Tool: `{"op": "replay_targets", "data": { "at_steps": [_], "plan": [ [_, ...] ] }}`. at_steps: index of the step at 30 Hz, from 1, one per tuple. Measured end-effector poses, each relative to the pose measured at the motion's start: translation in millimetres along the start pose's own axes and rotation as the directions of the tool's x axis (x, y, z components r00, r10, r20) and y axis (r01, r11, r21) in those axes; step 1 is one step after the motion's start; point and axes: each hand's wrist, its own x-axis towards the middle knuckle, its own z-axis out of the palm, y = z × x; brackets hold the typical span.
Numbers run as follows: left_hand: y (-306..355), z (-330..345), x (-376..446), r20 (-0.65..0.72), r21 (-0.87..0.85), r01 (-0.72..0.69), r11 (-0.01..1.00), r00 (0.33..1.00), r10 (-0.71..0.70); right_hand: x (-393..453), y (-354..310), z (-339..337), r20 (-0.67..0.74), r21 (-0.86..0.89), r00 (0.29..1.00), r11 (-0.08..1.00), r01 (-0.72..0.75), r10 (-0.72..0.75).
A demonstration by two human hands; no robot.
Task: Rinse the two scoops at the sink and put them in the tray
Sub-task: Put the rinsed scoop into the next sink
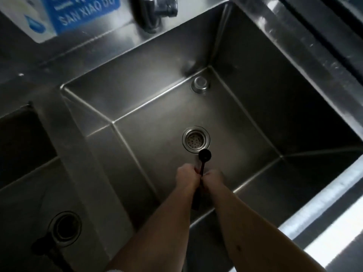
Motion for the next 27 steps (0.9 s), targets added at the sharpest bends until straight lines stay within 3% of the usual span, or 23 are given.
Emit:
{"op": "replay_targets", "data": {
  "at_steps": [5, 12, 16, 18, 22, 24, 27],
  "plan": [
    [-16, 19, 13, 0.01, 0.005, 0.03, 1.0, 0.999, -0.03, 15, 8, 10, -0.056, 0.122, 0.992, 0.987, -0.106, 0.113],
    [-12, 9, 8, 0.006, 0.005, 0.004, 1.0, 1.0, -0.004, 0, -3, -9, 0.024, -0.019, 0.995, 0.995, -0.096, 0.097],
    [14, -44, -11, -0.049, 0.174, -0.14, 0.975, 0.987, 0.151, -42, -40, -36, -0.042, -0.113, 0.99, 0.985, 0.129, -0.135],
    [23, -84, -30, -0.141, 0.283, -0.229, 0.932, 0.951, 0.276, -73, -64, -45, -0.078, -0.176, 0.961, 0.952, 0.25, -0.267],
    [13, -169, -93, -0.442, 0.313, -0.371, 0.874, 0.758, 0.48, -142, -110, -41, -0.001, -0.256, 0.863, 0.835, 0.488, -0.505],
    [-11, -204, -125, -0.531, 0.298, -0.387, 0.873, 0.693, 0.489, -183, -129, -26, 0.051, -0.289, 0.778, 0.736, 0.612, -0.627],
    [-65, -238, -168, -0.586, 0.171, -0.311, 0.935, 0.731, 0.35, -239, -148, 11, 0.166, -0.327, 0.636, 0.566, 0.757, -0.754]
  ]
}}
